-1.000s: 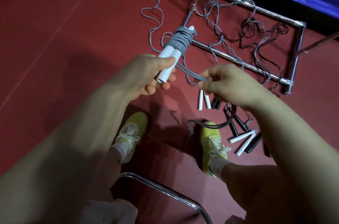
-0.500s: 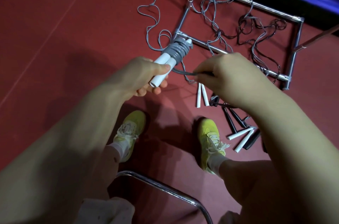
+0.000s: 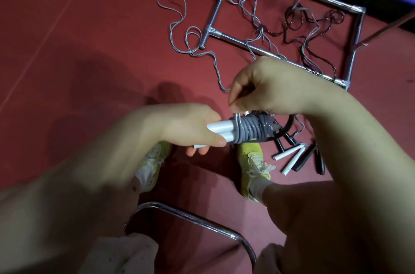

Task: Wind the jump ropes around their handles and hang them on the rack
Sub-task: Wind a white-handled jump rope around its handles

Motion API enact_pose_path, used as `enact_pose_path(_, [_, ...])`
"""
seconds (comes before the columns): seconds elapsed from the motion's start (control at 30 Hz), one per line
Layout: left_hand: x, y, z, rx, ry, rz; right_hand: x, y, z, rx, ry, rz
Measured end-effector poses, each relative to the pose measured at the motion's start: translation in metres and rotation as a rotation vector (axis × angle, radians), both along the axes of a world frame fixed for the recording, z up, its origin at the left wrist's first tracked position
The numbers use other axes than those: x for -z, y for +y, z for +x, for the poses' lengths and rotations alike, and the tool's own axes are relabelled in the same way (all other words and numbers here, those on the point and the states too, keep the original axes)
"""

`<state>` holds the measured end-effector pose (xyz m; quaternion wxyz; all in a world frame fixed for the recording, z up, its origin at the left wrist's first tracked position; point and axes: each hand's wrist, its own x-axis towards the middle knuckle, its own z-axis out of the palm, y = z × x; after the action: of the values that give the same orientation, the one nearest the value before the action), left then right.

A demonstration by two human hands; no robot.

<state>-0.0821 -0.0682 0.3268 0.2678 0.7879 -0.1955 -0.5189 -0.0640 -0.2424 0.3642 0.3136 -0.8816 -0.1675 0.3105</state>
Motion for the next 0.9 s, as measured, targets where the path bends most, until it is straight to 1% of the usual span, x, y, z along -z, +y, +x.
enact_pose_path(0.1, [-0.002, 0.000, -0.002, 0.057, 0.020, 0.005, 0.004, 0.000, -0.001, -0.031, 0.102, 0.054])
enact_pose_path(0.2, [-0.003, -0.001, -0.004, 0.074, 0.040, 0.010, 0.007, 0.001, -0.002, -0.046, 0.154, 0.088])
enact_pose_path(0.43, [-0.005, 0.006, 0.001, 0.073, 0.047, 0.045, -0.002, 0.005, 0.000, -0.064, 0.150, 0.163])
enact_pose_path(0.53, [-0.009, 0.004, 0.000, 0.064, 0.083, -0.002, 0.001, 0.005, 0.003, -0.041, 0.138, 0.169])
enact_pose_path(0.6, [-0.011, 0.004, 0.000, 0.072, 0.096, -0.026, 0.005, 0.003, 0.005, -0.026, 0.172, 0.175])
enact_pose_path(0.67, [-0.012, 0.005, -0.001, 0.099, 0.089, -0.031, 0.009, 0.003, 0.004, -0.022, 0.265, 0.202])
enact_pose_path(0.73, [-0.012, 0.006, 0.000, 0.117, 0.090, -0.041, 0.015, 0.004, 0.002, -0.001, 0.418, 0.239])
enact_pose_path(0.8, [-0.013, 0.008, -0.001, 0.112, 0.120, -0.066, 0.021, 0.004, 0.001, 0.015, 0.535, 0.259])
enact_pose_path(0.87, [-0.015, 0.011, 0.001, 0.087, 0.157, -0.089, 0.025, 0.004, -0.001, 0.018, 0.608, 0.275])
enact_pose_path(0.9, [-0.017, 0.013, 0.002, 0.068, 0.169, -0.103, 0.025, 0.004, -0.002, 0.045, 0.657, 0.315])
